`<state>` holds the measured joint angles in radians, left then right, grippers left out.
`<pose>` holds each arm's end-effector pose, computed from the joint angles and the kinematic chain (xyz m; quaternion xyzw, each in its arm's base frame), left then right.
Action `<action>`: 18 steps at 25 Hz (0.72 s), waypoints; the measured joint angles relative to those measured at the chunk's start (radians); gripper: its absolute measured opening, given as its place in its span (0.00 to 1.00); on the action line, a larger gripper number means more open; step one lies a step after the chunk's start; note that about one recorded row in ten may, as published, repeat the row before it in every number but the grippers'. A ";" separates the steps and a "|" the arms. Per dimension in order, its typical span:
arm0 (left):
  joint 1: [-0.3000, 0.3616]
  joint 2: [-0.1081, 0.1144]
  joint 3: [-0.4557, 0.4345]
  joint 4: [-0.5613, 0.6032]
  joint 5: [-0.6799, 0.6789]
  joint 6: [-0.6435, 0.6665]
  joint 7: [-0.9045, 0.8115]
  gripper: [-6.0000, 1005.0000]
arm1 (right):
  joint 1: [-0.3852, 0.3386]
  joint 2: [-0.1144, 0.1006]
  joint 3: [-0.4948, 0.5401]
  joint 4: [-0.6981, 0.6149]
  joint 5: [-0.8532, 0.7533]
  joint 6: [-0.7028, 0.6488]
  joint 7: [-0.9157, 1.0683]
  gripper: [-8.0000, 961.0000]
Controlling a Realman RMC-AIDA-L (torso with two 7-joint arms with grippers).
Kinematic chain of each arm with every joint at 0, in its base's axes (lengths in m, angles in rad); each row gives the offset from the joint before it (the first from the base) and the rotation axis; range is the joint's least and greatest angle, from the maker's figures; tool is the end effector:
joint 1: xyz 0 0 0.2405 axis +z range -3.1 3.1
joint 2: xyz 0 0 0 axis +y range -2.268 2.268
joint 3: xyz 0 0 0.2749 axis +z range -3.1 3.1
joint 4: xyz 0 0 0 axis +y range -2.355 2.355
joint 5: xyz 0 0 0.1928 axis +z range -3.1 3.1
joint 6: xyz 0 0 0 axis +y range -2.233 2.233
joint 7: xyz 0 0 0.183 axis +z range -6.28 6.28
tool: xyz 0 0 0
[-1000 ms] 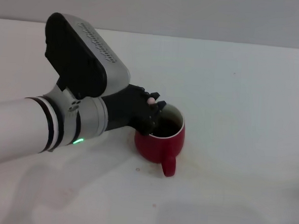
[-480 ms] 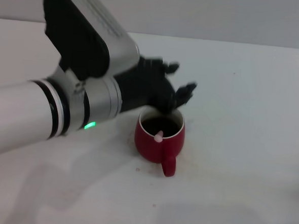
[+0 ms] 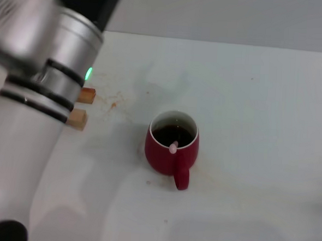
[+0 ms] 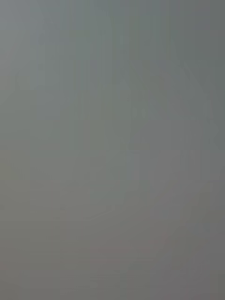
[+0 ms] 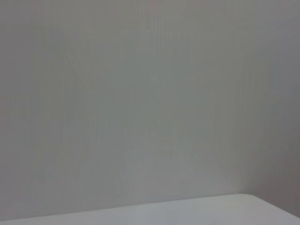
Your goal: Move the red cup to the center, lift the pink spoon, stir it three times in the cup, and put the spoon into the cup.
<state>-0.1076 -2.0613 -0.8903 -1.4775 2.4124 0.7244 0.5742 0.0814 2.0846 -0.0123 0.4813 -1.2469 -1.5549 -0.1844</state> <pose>-0.0856 0.3237 0.0074 -0.6816 -0.0651 -0.4500 0.5733 0.3784 0.2044 -0.0289 -0.5677 0.3206 0.2379 0.7199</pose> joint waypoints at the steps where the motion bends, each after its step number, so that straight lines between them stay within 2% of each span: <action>1: -0.028 -0.001 0.010 0.094 0.043 0.161 -0.099 0.77 | 0.000 0.000 0.000 0.002 0.000 -0.003 0.000 0.01; 3: -0.075 0.001 0.006 0.254 0.097 0.463 -0.265 0.81 | 0.000 0.000 0.000 0.005 0.000 -0.009 0.000 0.01; 4: -0.086 0.001 -0.005 0.302 0.102 0.567 -0.310 0.83 | 0.000 0.000 0.000 0.006 0.000 -0.012 0.000 0.01; 6: -0.096 0.001 -0.040 0.404 0.105 0.714 -0.364 0.86 | 0.000 0.000 0.000 0.006 0.000 -0.015 -0.001 0.01; 7: -0.107 -0.002 -0.069 0.513 0.106 0.750 -0.364 0.86 | 0.002 0.000 0.000 0.004 0.000 -0.018 -0.001 0.01; 8: -0.107 -0.002 -0.069 0.513 0.106 0.750 -0.364 0.86 | 0.002 0.000 0.000 0.004 0.000 -0.018 -0.001 0.01; 10: -0.125 -0.001 -0.082 0.629 0.103 0.732 -0.369 0.86 | 0.003 -0.001 0.001 0.002 0.001 -0.027 -0.001 0.01; 11: -0.138 -0.001 -0.090 0.696 0.101 0.717 -0.377 0.86 | 0.004 -0.001 0.001 0.000 0.001 -0.035 -0.001 0.01; 12: -0.158 -0.004 -0.110 0.815 0.100 0.692 -0.403 0.86 | 0.005 -0.001 0.000 -0.002 0.001 -0.052 -0.001 0.01; 13: -0.158 -0.004 -0.110 0.815 0.100 0.692 -0.403 0.86 | 0.005 -0.001 0.000 -0.002 0.001 -0.052 -0.001 0.01; 15: -0.176 -0.007 -0.128 0.933 0.099 0.664 -0.432 0.86 | 0.007 -0.001 0.000 -0.001 0.001 -0.066 -0.001 0.01; 18: -0.191 -0.007 -0.131 1.024 0.099 0.630 -0.457 0.86 | 0.008 -0.001 0.000 -0.002 0.001 -0.080 -0.001 0.01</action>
<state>-0.2986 -2.0686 -1.0209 -0.4537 2.5113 1.3540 0.1170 0.0893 2.0831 -0.0122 0.4793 -1.2462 -1.6346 -0.1851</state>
